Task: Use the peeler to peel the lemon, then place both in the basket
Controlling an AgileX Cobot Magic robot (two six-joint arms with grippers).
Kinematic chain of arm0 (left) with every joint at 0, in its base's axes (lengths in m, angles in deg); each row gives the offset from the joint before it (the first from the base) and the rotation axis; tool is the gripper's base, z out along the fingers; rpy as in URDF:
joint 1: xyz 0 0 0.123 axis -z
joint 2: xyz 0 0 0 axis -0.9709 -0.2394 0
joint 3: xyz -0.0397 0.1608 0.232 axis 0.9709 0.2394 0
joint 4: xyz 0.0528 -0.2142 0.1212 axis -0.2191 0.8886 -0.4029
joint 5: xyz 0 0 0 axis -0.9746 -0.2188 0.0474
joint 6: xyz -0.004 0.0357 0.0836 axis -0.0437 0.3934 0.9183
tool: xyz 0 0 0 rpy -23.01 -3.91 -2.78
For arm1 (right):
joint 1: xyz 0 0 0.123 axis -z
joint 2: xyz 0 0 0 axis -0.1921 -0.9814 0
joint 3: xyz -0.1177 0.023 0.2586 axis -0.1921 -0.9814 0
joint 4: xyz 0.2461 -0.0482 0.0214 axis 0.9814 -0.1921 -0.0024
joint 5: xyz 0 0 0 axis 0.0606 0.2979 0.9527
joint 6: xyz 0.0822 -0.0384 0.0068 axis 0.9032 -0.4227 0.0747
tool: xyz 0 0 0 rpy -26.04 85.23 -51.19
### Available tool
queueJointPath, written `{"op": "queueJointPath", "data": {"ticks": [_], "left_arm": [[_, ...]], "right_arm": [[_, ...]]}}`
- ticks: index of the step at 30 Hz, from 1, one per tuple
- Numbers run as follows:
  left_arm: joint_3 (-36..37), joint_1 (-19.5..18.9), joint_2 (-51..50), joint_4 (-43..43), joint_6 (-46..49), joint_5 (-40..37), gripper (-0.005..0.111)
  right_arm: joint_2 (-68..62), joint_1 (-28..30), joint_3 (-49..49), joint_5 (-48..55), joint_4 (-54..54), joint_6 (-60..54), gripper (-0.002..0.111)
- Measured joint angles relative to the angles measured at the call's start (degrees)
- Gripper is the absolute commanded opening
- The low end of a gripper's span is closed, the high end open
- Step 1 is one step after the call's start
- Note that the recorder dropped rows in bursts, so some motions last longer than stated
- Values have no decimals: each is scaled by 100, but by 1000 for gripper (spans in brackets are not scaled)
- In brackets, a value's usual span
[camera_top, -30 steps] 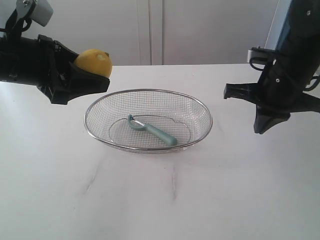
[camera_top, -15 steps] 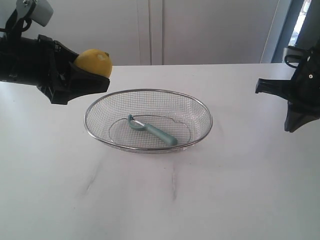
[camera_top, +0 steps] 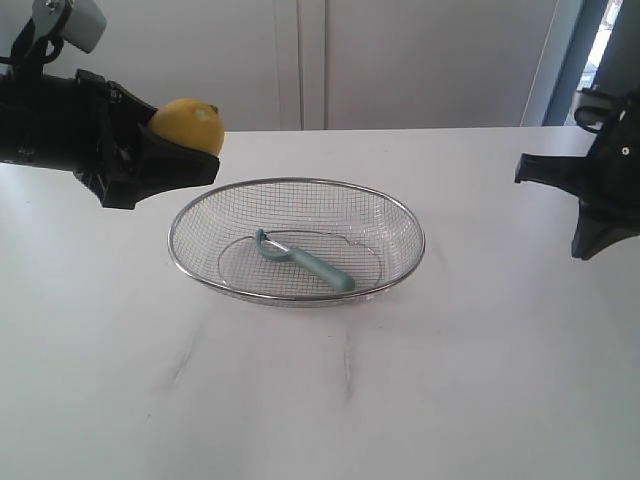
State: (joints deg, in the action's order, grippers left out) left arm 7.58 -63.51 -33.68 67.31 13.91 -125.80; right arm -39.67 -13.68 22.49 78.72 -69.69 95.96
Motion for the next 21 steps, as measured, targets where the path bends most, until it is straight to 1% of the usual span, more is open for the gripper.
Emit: {"op": "queueJointPath", "data": {"ticks": [21], "left_arm": [[0,0,0,0,-54,0,0]], "right_arm": [[0,0,0,-1110,0,0,0]]}}
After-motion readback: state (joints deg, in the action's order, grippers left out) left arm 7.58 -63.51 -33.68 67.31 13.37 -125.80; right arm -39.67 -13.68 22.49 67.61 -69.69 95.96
